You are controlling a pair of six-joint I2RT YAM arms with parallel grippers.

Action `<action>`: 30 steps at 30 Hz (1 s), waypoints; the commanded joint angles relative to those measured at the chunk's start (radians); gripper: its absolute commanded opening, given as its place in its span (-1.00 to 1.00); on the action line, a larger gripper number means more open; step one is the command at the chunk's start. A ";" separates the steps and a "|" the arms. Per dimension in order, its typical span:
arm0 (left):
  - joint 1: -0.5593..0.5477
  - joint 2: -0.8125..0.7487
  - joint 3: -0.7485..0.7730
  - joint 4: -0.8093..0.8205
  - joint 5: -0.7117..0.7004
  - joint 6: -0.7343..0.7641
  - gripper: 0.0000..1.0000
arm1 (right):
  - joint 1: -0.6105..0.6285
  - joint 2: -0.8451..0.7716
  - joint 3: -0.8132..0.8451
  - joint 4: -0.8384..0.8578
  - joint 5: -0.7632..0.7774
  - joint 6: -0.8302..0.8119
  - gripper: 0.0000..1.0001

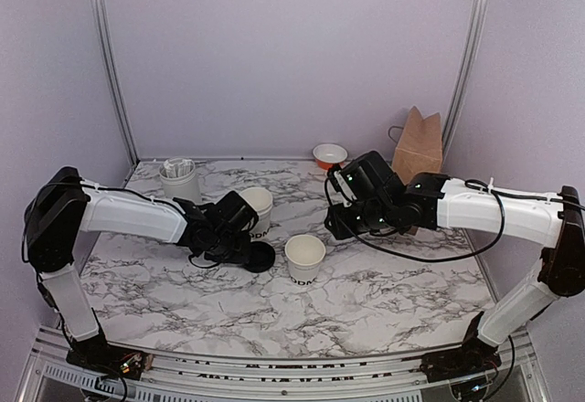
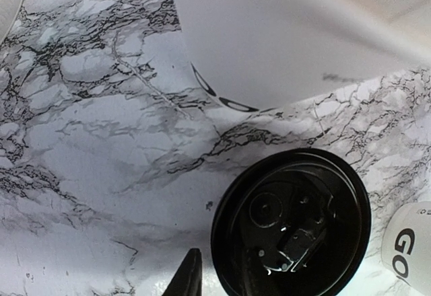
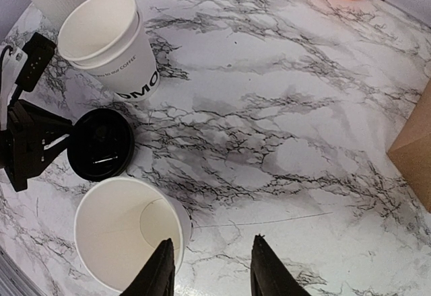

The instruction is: Pack the takeout coffee

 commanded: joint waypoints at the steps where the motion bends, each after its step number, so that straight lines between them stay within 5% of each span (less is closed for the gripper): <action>1: -0.008 -0.045 -0.028 -0.017 -0.008 -0.005 -0.53 | -0.003 -0.005 0.016 0.005 -0.005 0.019 -0.27; 30: -0.029 -0.180 -0.200 -0.022 -0.045 -0.056 -0.48 | 0.015 0.004 0.015 0.004 -0.005 0.026 -0.27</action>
